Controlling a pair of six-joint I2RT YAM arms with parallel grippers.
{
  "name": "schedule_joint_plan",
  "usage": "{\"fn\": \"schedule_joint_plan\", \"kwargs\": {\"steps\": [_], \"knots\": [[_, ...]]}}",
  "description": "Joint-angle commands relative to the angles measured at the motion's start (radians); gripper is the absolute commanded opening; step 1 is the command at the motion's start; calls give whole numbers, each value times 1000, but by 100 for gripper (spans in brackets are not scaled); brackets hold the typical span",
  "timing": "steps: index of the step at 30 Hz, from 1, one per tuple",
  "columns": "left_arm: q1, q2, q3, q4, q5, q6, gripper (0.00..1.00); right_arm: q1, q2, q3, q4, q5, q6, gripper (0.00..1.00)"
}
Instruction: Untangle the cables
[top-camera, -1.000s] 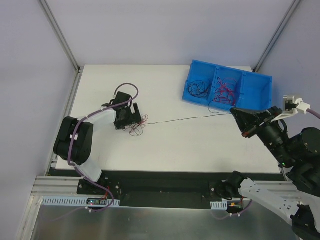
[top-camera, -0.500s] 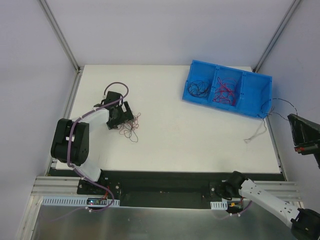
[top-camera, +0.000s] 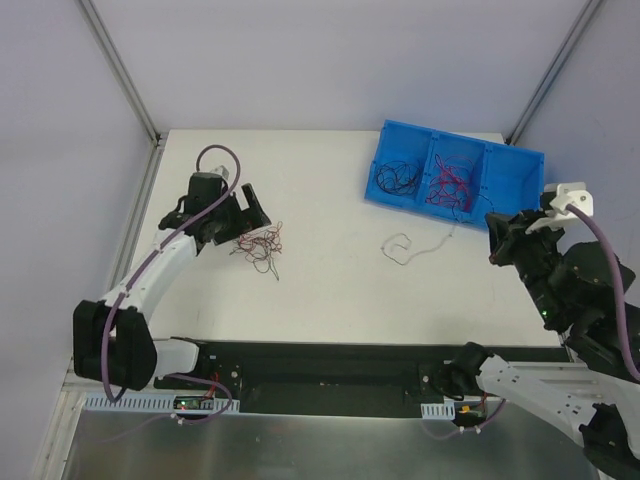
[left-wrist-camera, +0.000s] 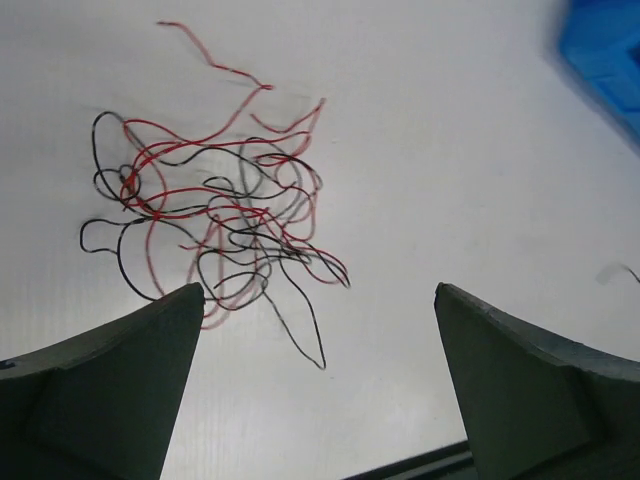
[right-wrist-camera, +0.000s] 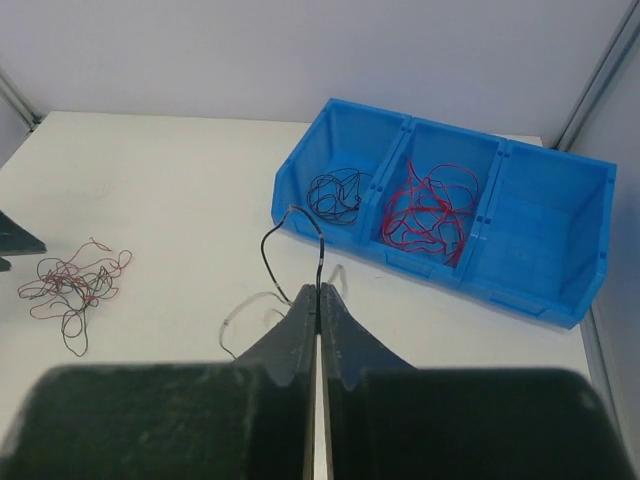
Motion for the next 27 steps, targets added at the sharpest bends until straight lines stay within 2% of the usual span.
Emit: {"fn": "schedule_joint_plan", "kwargs": {"steps": [1, 4, 9, 14, 19, 23, 27], "knots": [[2, -122, 100, -74, 152, 63, 99, 1, 34, -22, 107, 44, -25, 1], [1, -173, 180, -95, 218, 88, 99, 1, 100, 6, 121, 50, -37, 0], [-12, -162, 397, -151, 347, 109, 98, -23, 220, 110, 126, 77, -48, 0], [-36, -132, 523, -164, 419, 166, 99, -172, 349, 275, 89, 44, -47, 0], [-76, -113, 485, -181, 330, 252, 99, -428, 485, 484, 28, -42, -39, 0], [-131, -89, 400, -181, 228, 318, 99, -592, 564, 607, 12, -93, -24, 0], [-137, -41, 344, -183, 198, 333, 98, -730, 654, 724, 26, -154, 9, 0]]}}
